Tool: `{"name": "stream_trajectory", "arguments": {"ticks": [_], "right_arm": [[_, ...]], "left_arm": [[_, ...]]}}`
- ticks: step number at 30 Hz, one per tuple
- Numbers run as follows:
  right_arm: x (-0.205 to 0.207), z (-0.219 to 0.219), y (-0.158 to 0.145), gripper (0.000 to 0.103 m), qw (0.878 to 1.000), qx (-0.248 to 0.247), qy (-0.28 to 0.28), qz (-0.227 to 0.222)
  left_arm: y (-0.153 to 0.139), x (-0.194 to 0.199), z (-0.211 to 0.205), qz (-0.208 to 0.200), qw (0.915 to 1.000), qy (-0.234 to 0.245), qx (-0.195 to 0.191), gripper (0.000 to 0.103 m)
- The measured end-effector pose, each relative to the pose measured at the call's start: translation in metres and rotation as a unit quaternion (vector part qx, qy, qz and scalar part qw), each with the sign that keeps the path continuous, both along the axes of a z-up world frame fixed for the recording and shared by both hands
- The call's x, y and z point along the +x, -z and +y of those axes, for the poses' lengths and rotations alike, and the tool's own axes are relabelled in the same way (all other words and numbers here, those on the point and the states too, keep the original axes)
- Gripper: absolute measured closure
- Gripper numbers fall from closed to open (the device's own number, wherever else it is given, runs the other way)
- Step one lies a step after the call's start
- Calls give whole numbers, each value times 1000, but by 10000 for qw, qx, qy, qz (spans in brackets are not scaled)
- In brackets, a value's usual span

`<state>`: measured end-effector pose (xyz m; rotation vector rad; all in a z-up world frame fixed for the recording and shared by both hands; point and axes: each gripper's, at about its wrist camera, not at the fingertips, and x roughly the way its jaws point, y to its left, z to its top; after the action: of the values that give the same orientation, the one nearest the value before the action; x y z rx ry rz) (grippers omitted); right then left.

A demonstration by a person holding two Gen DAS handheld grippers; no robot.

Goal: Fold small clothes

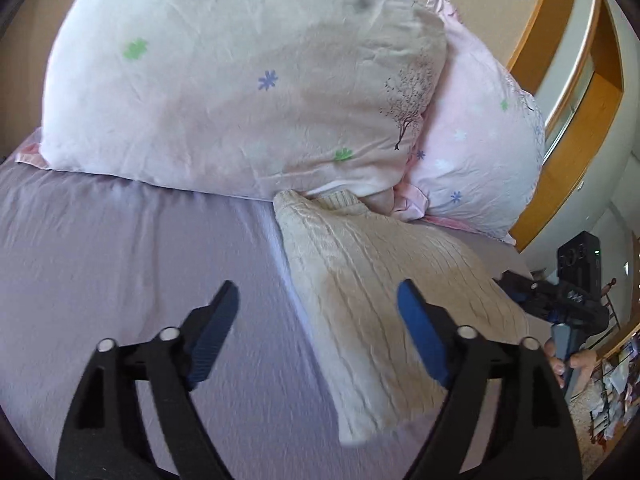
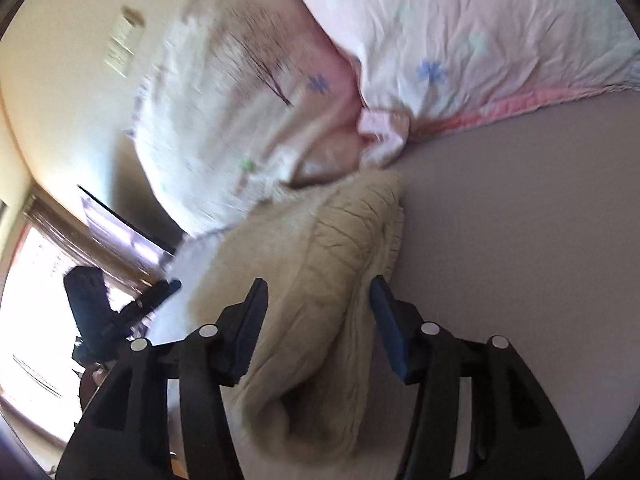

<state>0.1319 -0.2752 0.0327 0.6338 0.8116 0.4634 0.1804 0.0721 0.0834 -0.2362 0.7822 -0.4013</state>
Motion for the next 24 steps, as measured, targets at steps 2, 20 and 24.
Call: {"name": "stream_trajectory", "arguments": {"ticks": [2, 20, 24], "right_arm": [[-15, 8, -2, 47, 10000, -51, -56, 12], [-91, 38, 4, 8, 9788, -1883, 791, -179], [-94, 69, 20, 7, 9600, -2744, 562, 11]], "left_arm": [[1, -19, -2, 51, 9997, 68, 242, 16], [62, -96, -79, 510, 9662, -192, 2518, 2], [69, -92, -81, 674, 9669, -338, 2439, 2]]}}
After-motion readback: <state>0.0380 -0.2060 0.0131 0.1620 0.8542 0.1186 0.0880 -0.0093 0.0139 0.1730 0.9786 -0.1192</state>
